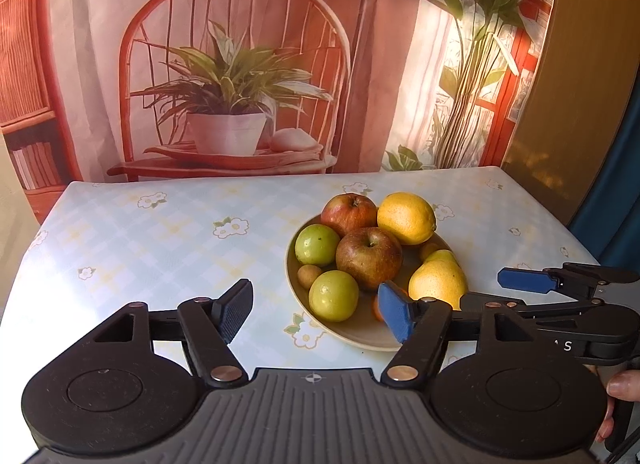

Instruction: Organize fruits

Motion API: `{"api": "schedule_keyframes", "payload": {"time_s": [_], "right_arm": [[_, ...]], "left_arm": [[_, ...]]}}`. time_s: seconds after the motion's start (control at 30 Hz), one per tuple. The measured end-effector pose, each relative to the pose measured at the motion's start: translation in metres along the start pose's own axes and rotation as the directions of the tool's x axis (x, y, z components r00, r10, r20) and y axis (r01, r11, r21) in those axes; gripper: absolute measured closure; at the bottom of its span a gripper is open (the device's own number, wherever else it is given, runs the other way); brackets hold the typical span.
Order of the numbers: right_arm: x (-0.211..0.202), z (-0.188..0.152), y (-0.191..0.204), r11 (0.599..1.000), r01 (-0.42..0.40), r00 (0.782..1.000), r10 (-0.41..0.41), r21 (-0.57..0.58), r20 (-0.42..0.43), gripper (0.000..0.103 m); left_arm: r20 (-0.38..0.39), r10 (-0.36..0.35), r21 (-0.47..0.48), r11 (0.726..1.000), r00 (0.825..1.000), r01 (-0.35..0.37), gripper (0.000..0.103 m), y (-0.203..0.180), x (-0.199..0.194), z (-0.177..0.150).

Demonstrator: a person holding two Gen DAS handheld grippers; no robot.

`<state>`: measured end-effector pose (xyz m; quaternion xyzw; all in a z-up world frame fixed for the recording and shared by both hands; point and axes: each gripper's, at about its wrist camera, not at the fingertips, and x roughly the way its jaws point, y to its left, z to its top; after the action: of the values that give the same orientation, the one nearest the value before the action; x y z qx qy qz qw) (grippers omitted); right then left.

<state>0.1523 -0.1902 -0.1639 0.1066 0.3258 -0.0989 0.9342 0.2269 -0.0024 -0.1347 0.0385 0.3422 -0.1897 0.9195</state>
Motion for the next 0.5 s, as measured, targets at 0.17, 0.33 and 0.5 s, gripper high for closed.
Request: {"api": "schedule_keyframes", "payload": {"time_s": [0.17,0.33,0.5], "right_arm": [[-0.024,0.009,0.002,1.000,0.018,0.999,-0.018,-0.004,0.048,0.011],[-0.051,0.018,0.000,0.999,0.048,0.994,-0.050,0.016,0.098,0.000],[-0.075,0.025,0.001,0.998,0.061,0.988,-0.064,0.025,0.138,0.000]], "left_arm": [[0.041,0.028,0.018,0.999,0.999,-0.029,0.018,-0.002,-0.019,0.000],[0.115,0.065,0.030,0.997,0.991,-0.069,0.013,-0.007,-0.047,-0.001],[0.172,0.084,0.027,0.996,0.982,-0.090,0.012,-0.012,-0.073,-0.001]]}}
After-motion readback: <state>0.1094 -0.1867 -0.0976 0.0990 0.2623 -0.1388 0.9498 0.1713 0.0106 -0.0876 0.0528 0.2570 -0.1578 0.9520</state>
